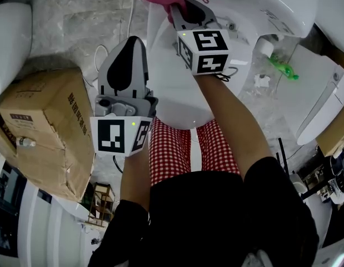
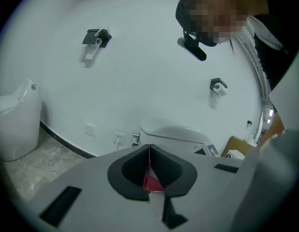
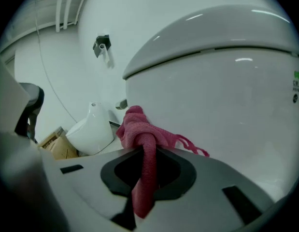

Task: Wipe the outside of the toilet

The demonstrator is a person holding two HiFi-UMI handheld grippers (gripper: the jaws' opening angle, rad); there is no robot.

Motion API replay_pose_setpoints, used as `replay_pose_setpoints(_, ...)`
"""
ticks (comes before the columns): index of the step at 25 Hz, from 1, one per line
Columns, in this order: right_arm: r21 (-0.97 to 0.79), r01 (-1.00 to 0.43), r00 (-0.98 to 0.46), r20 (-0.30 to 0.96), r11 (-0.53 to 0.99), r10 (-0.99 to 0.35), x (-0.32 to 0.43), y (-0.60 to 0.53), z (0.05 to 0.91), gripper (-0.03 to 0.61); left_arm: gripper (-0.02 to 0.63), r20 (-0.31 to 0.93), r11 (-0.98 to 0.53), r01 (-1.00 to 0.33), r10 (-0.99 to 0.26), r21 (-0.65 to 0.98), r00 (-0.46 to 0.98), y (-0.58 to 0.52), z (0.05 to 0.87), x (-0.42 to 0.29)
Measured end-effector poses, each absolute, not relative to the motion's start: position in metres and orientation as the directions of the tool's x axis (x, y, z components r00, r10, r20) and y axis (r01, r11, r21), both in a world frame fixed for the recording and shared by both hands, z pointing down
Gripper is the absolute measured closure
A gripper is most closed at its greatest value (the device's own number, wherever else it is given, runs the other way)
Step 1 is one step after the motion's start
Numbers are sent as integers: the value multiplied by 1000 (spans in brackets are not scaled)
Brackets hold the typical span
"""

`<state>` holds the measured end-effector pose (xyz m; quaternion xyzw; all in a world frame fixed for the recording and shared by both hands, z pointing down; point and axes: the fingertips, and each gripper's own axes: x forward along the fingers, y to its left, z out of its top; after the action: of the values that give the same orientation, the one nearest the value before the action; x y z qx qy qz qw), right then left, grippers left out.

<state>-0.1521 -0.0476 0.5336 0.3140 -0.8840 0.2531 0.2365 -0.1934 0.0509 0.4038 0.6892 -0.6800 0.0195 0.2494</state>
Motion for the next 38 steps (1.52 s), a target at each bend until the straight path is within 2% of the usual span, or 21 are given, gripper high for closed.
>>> replay_pose_setpoints(7, -344, -721, -667, 580, 601, -468, -149, -61, 540, 523, 603, 392, 22, -964, -916, 265, 87, 51, 407, -191)
replay_pose_setpoints(14, -350, -742, -650, 582, 572, -489, -137, -69, 542, 523, 603, 383, 45, -946, -920, 322, 86, 48, 411, -192)
replay_pose_setpoints(38, -388, -770, -630, 586, 506, -510, -92, -83, 543, 523, 603, 376, -38, -952, -913, 304, 157, 25, 408, -156)
